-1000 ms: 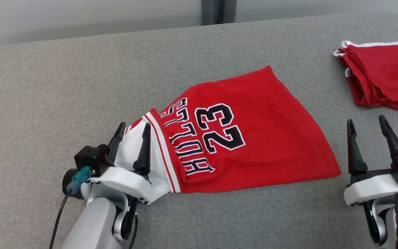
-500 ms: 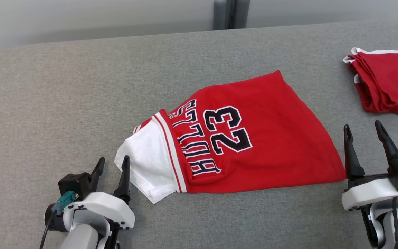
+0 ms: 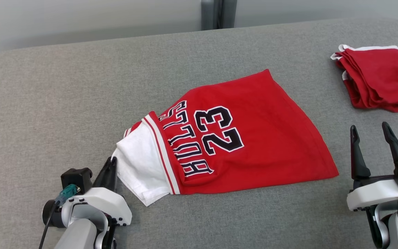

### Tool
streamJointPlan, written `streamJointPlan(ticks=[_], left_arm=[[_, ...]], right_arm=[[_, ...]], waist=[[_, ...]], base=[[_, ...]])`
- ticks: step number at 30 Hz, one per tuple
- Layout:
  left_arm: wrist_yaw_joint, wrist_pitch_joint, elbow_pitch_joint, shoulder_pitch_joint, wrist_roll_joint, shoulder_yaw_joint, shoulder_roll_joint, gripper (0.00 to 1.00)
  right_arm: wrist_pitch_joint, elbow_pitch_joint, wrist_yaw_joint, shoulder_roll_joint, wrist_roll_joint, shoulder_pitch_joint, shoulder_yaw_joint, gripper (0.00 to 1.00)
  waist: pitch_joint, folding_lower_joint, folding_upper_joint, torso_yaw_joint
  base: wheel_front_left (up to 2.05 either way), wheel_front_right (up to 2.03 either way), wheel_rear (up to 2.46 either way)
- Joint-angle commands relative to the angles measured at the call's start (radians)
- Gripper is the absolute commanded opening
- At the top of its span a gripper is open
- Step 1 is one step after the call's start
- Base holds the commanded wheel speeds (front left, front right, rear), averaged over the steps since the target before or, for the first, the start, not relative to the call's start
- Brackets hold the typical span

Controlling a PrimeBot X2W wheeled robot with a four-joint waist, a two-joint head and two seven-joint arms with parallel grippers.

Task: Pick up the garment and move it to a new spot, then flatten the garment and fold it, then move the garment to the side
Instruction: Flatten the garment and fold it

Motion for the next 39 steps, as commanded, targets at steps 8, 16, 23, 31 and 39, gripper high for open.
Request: streamJointPlan(ticks=[8,16,23,31,39], left_arm=[[0.049,-0.030,-0.102,0.064,0.000,0.056,0.022,0.00],[0.102,-0.032,-0.237,0.218,-0.024,0.141,0.025,0.00],[0.116,-0.033,-0.270,0.292,-0.042,0.146,-0.004,0.03],[0.074,-0.033,-0.408,0.304,0.004,0.179,-0.013,1.00],[0.019,-0.032,-0.510,0.305,0.080,0.173,-0.025,1.00]], right_arm=[[-0.007,0.001,0.000,-0.004,-0.001,0.027,-0.005,1.00],[-0.007,0.007,0.000,-0.004,0.000,0.064,-0.050,1.00],[-0.007,-0.007,0.000,-0.004,0.013,0.085,-0.103,1.00],[-0.007,-0.029,0.000,-0.004,0.038,0.071,-0.077,1.00],[-0.007,-0.041,0.000,-0.004,0.071,0.047,-0.002,1.00]], waist=[[-0.039,0.0000,-0.0001,0.062],[-0.049,0.0000,-0.0001,0.108],[-0.044,0.0000,-0.0001,0.104],[-0.062,0.0000,-0.0001,0.090],[-0.111,0.0000,-0.0001,0.091]], base=[[0.00,0.00,0.00],[0.00,0.00,0.00],[0.00,0.00,0.00],[0.00,0.00,0.00],[0.00,0.00,0.00]])
